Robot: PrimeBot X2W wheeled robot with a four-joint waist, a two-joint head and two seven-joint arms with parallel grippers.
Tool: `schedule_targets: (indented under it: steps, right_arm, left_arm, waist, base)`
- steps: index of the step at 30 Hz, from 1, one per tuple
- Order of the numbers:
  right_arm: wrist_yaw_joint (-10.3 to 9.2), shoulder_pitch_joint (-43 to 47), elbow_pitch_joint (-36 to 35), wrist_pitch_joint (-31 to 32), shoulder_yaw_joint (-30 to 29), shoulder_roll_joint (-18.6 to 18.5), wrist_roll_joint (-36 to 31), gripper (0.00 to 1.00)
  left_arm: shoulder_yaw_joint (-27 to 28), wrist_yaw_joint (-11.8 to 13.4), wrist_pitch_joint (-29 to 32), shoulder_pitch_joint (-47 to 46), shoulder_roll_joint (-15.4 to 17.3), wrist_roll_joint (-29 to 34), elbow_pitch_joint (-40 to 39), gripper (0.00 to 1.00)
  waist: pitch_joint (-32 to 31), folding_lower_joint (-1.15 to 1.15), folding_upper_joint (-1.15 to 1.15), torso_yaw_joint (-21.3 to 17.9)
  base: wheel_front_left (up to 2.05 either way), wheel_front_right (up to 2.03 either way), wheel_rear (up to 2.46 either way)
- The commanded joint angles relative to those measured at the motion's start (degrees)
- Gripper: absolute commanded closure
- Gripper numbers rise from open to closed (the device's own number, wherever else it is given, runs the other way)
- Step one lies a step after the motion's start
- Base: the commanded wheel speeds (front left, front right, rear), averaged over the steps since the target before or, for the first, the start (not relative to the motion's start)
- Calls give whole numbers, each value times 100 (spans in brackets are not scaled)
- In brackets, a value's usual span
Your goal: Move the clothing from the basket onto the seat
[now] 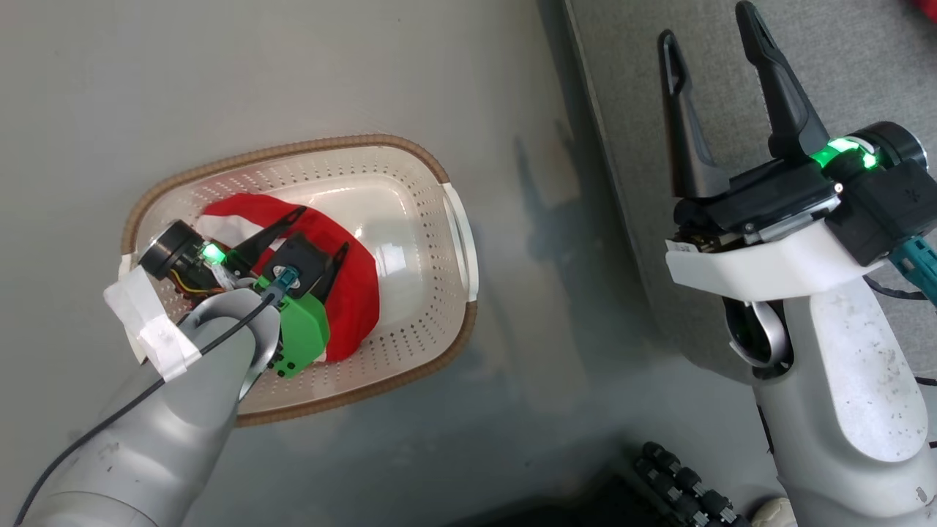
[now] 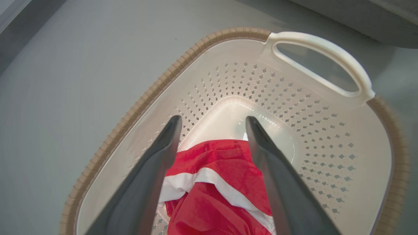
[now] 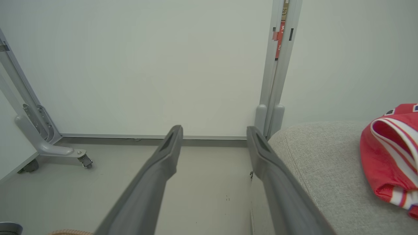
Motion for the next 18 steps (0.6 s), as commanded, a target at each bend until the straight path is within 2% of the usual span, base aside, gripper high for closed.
schedule_targets:
  steps: [1, 9, 18]
  right_arm:
    - [-8, -109, -62, -1, 15, -8, 12, 0]
    - [-8, -278, -218, -1, 52, -7, 19, 0]
    - [-8, -361, -435, -1, 55, -8, -42, 0]
  left_arm:
    - [-112, -13, 4, -213, 56, -24, 178, 0]
    - [-787, -14, 86, -847, 30, -29, 1134, 0]
    - [-1514, -13, 457, -1318, 198, -6, 1657, 0]
  waist:
    - [449, -1, 0, -210]
    - [993, -1, 0, -293]
    - [1450, -1, 0, -295]
  base:
    - [0, 0, 0]
    - [0, 0, 0]
    - [0, 0, 0]
